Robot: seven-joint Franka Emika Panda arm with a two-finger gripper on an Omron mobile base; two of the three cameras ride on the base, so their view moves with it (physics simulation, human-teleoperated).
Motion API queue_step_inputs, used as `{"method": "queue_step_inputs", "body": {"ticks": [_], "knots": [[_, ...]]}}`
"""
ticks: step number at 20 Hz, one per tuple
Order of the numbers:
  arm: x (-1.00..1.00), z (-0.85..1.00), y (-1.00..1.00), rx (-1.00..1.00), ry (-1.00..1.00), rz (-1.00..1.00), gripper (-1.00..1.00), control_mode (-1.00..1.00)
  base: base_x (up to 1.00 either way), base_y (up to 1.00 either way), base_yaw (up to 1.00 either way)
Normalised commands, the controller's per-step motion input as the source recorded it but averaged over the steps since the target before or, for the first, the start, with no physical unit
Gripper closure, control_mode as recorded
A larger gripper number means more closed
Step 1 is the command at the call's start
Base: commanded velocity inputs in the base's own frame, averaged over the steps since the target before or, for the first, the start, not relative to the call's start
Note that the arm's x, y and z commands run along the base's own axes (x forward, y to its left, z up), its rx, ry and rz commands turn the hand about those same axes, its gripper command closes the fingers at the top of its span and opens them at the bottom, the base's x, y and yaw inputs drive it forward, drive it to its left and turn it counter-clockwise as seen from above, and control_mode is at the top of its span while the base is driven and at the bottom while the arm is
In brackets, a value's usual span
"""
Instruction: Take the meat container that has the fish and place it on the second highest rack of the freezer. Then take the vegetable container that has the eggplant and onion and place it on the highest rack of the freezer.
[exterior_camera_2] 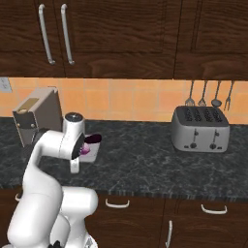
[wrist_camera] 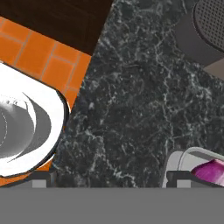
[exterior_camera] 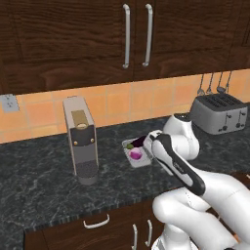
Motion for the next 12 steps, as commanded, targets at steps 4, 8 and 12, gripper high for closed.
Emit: {"method": "queue_step_inputs", "body": {"ticks": [4,8,12], "knots": [[0.43,-0.42,0.0,0.0,0.0,0.0,-1.0,-1.0,0.0,0.0,0.0],[0.45,-0.02,0.0,0.0,0.0,0.0,-1.0,-1.0,0.0,0.0,0.0],[0.34,0.0,0.0,0.0,0.0,0.0,-1.0,-1.0,0.0,0.0,0.0]]}}
